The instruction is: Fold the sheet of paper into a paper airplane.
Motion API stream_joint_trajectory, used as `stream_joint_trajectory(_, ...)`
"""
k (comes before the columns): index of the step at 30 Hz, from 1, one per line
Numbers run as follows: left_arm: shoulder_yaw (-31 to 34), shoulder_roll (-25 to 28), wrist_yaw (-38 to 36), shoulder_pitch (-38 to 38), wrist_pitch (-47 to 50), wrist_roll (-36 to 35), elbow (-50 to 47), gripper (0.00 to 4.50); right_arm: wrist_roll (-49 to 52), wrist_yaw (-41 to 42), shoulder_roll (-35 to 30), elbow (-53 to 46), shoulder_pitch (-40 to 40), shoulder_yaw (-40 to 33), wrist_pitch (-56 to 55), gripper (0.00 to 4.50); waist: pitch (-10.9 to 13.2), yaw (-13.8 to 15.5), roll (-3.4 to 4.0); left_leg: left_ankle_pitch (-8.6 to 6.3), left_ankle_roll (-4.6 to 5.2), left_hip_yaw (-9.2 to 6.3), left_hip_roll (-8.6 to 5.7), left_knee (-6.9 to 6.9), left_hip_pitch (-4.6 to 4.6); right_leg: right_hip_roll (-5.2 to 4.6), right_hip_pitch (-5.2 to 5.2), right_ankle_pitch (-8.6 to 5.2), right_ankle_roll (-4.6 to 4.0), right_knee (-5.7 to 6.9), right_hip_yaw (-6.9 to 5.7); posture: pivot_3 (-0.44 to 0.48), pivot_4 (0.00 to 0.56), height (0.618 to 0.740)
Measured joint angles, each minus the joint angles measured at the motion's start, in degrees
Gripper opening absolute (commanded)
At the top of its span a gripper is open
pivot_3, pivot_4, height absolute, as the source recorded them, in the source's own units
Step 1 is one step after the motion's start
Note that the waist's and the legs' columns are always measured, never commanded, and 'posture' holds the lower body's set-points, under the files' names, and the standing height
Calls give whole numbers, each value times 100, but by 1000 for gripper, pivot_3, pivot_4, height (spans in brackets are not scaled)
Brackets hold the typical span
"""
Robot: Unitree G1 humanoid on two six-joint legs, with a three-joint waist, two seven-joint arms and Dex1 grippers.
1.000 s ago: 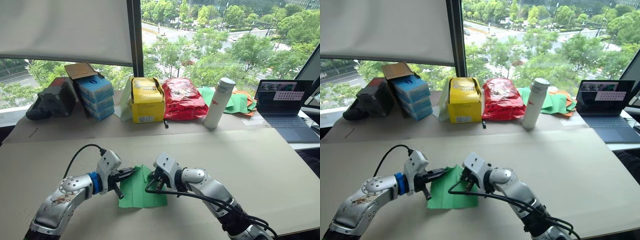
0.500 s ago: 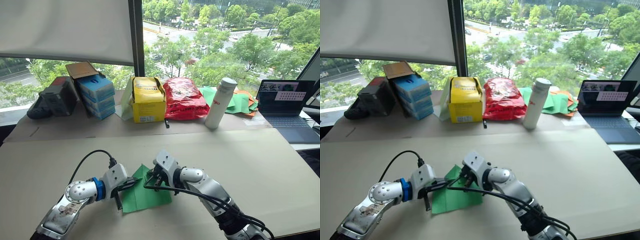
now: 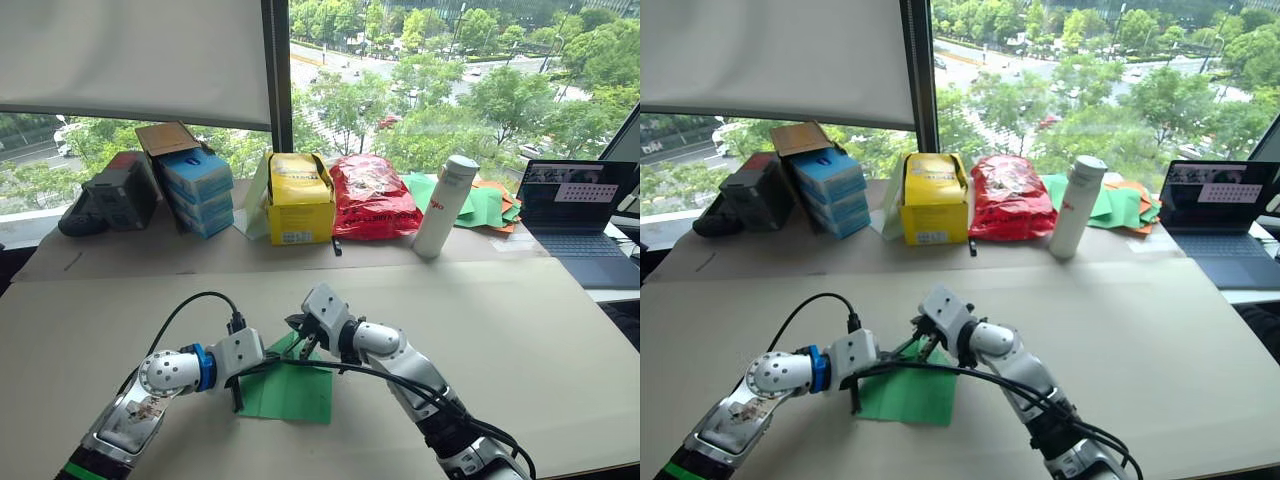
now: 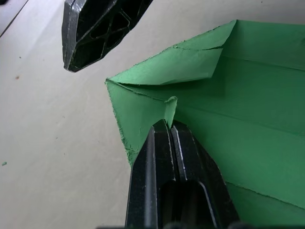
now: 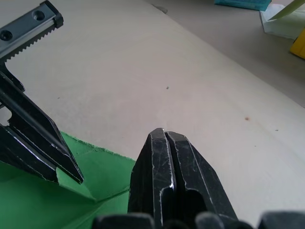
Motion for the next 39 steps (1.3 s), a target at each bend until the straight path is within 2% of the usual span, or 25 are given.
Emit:
stream_joint_trajectory(8,-14,15,-24,-6,-31,115,-34,33,-319,45,-73,91,-2,313,280,0,0,-6,1,0,0,0,6,1,12,6,10,0,0,3,3,0,150,740)
stream_joint_trajectory(11,57,10,-57,115,189,-33,-215,862,-327,41,-29,59,-1,323,376,0,0,-12,1,0,0,0,6,1,13,6,9,0,0,4,6,0,150,740)
stream_joint_trajectory(14,202,7,-177,230,835,-487,-498,1827,-339,43,-25,52,-1,325,379,0,0,-17,1,0,0,0,6,2,11,7,8,-1,1,5,6,0,150,740)
stream_joint_trajectory(18,1215,-12,-205,82,2189,-1765,-613,1827,-382,42,-24,53,-1,321,379,0,0,-16,1,4,-6,-4,9,5,12,13,6,-2,2,10,4,0,150,740)
stream_joint_trajectory(21,1810,80,-196,-242,2743,-2304,-480,938,-400,45,-3,61,-2,324,394,0,0,-21,1,4,-6,-2,3,4,26,13,14,-3,3,10,5,0,150,740)
stream_joint_trajectory(24,1822,128,-200,-292,2926,-2390,-225,21,-403,53,45,63,-6,332,416,0,0,-36,0,4,-6,2,-2,3,26,17,15,-3,4,13,9,0,150,740)
stream_joint_trajectory(29,1416,-12,-133,-275,2952,-2265,-80,21,-426,61,93,51,-34,318,559,0,0,-32,-1,7,-14,3,0,3,28,19,15,-3,2,18,11,0,150,740)
stream_joint_trajectory(33,956,-388,150,-287,2894,-1960,13,21,-438,20,205,-47,-14,315,724,0,-2,-31,-3,7,-14,4,-1,3,25,18,12,-4,1,22,15,0,150,740)
stream_joint_trajectory(39,411,-683,440,-682,2736,-1472,208,21,-536,51,166,-40,-43,332,751,0,-2,-35,-4,8,-15,7,-2,3,26,17,8,-4,-1,35,19,0,150,740)
